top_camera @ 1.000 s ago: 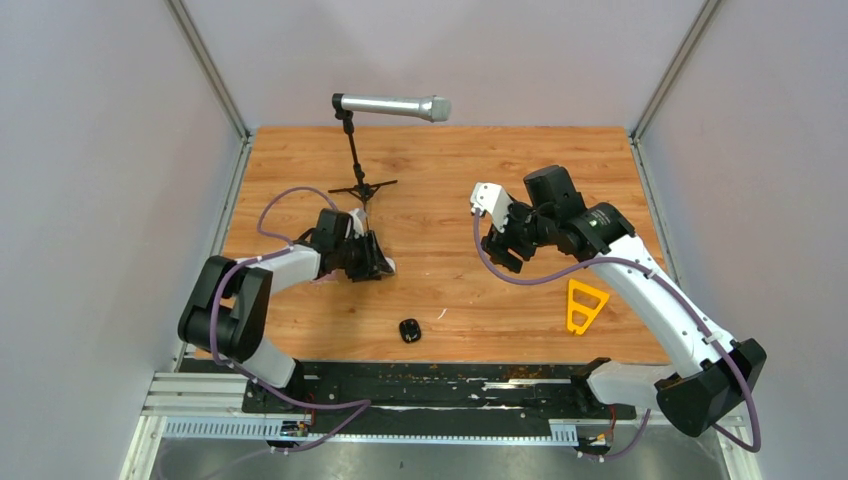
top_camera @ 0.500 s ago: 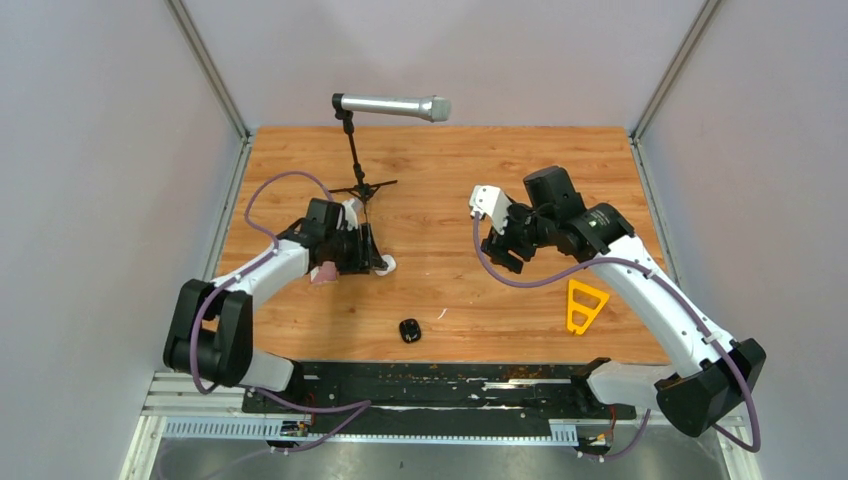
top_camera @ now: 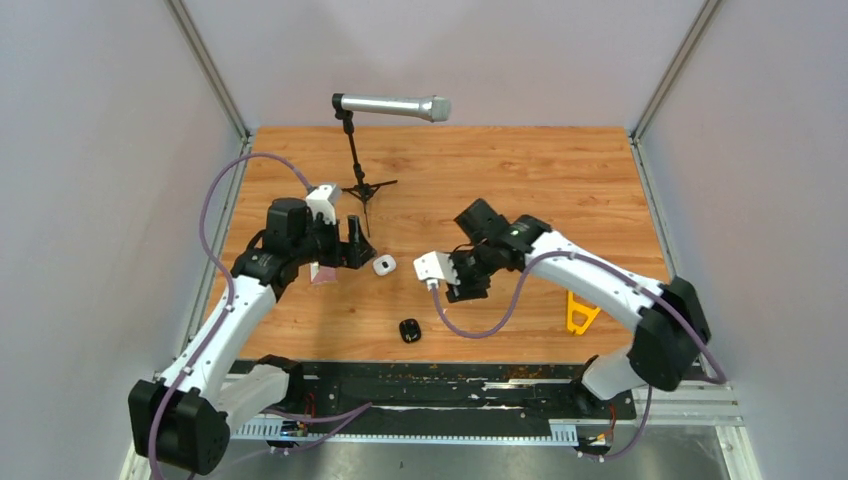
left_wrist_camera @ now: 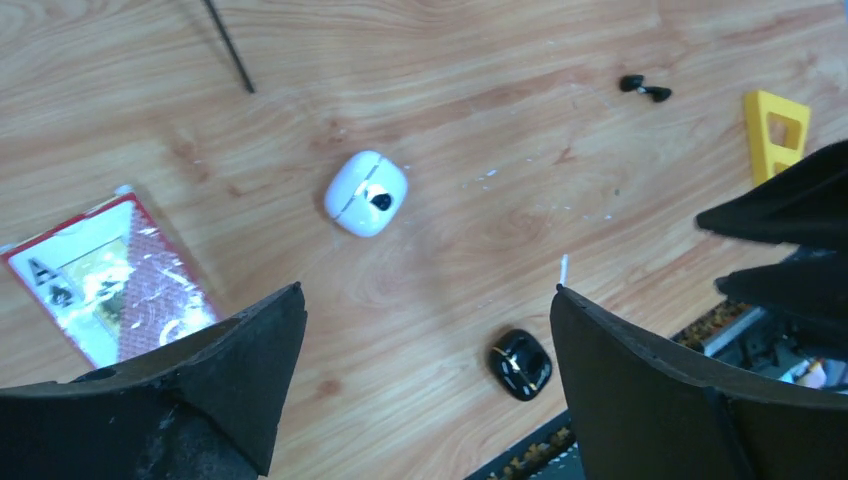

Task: Insert the wireless bluetooth earbuds into the charging case
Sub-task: Pick up the charging case at the center of the board.

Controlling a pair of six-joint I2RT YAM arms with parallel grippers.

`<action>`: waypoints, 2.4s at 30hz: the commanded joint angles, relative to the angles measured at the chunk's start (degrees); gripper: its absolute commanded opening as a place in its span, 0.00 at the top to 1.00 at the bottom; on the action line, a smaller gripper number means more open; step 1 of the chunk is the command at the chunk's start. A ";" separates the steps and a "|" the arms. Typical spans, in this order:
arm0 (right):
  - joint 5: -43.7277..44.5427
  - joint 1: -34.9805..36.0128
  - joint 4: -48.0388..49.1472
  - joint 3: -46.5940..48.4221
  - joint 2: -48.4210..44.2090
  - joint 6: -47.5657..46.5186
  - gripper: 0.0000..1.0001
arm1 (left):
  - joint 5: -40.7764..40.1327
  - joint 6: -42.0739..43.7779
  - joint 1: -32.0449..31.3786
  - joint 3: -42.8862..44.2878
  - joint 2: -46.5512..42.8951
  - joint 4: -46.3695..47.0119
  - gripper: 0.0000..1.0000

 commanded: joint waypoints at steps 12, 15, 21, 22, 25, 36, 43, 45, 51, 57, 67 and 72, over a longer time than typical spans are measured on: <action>-5.55 10.93 5.69 4.94 23.79 -32.93 0.33 | 5.31 -7.83 19.09 -7.50 -10.71 1.21 0.00; -4.20 12.19 8.45 5.98 26.78 -32.83 0.34 | 7.21 -9.19 20.76 -8.33 -12.52 1.60 0.00; -5.67 13.90 6.06 11.75 32.54 -34.05 0.33 | 6.48 -8.08 21.82 -8.15 -14.45 0.48 0.00; -6.48 14.15 5.13 12.67 33.09 -34.39 0.33 | 6.63 -8.24 21.89 -8.11 -14.49 0.65 0.00; -7.61 15.12 3.98 14.56 34.83 -34.10 0.34 | 7.07 -9.01 22.14 -8.16 -14.56 1.26 0.00; -11.84 17.91 -6.37 20.41 39.40 -38.09 0.33 | 8.47 -9.92 22.23 -9.34 -14.17 2.44 0.00; -11.77 18.57 -6.83 23.85 42.85 -33.72 0.45 | 9.01 -9.93 22.79 -9.63 -13.80 2.35 0.00; -10.47 18.63 -7.46 24.31 43.62 -32.88 0.54 | 9.40 -9.94 22.98 -9.74 -14.01 2.34 0.00; -7.11 17.98 -6.86 24.25 43.20 -27.87 0.58 | 9.68 -9.24 23.34 -9.13 -13.83 2.08 0.00; -4.59 16.30 -5.19 20.87 40.63 -25.56 0.46 | 15.43 -9.76 23.34 -9.27 -12.70 4.96 0.00; -2.05 15.18 -6.04 19.33 38.48 -23.26 0.41 | 18.00 -8.95 23.35 -8.31 -10.21 6.54 0.02; -1.49 14.70 -5.37 18.27 37.24 -23.38 0.39 | 18.07 -8.47 23.32 -7.73 -9.61 6.22 0.03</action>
